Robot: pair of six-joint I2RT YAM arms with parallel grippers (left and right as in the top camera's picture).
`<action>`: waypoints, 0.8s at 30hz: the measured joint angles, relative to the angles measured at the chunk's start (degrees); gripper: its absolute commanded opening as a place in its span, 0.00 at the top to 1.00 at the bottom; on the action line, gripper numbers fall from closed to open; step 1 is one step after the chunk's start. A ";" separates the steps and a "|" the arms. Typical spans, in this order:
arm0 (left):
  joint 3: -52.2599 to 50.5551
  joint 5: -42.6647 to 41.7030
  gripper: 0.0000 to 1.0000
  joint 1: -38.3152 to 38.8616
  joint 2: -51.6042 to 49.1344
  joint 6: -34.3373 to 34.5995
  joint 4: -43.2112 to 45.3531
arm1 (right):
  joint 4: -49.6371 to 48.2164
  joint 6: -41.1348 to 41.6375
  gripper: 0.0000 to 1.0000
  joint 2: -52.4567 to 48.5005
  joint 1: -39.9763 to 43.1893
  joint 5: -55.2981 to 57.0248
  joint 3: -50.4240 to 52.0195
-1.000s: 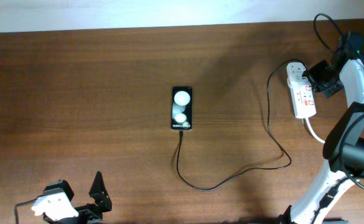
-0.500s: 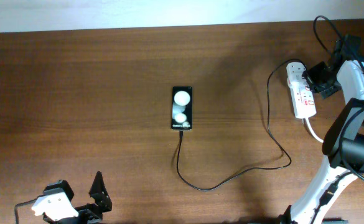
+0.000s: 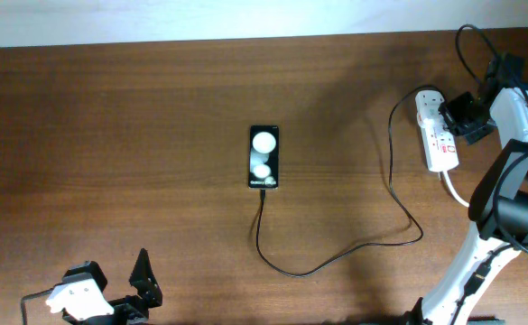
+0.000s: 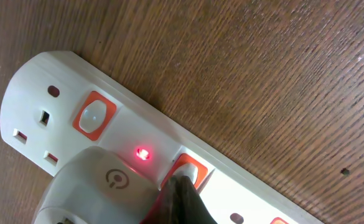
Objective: Plug charger to phone and switch on socket
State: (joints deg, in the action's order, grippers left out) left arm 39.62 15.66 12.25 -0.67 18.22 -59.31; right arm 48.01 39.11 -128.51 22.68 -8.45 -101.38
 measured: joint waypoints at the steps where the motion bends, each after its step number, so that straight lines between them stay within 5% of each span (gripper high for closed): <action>1: 0.00 0.00 0.01 0.00 0.00 0.00 0.02 | 0.07 -0.26 0.96 -0.02 0.00 0.00 -0.04; 13: 0.00 0.00 0.01 0.00 -0.02 0.00 0.00 | 6.64 -4.44 0.96 6.62 0.26 0.39 0.57; 24: 0.00 0.00 0.01 0.00 0.00 0.00 -0.02 | 7.17 -8.59 0.96 43.56 -13.09 0.24 0.57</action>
State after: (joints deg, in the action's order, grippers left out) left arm 39.62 15.66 12.25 -0.67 18.22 -59.33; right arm 55.18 30.52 -84.95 9.58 -8.21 -100.82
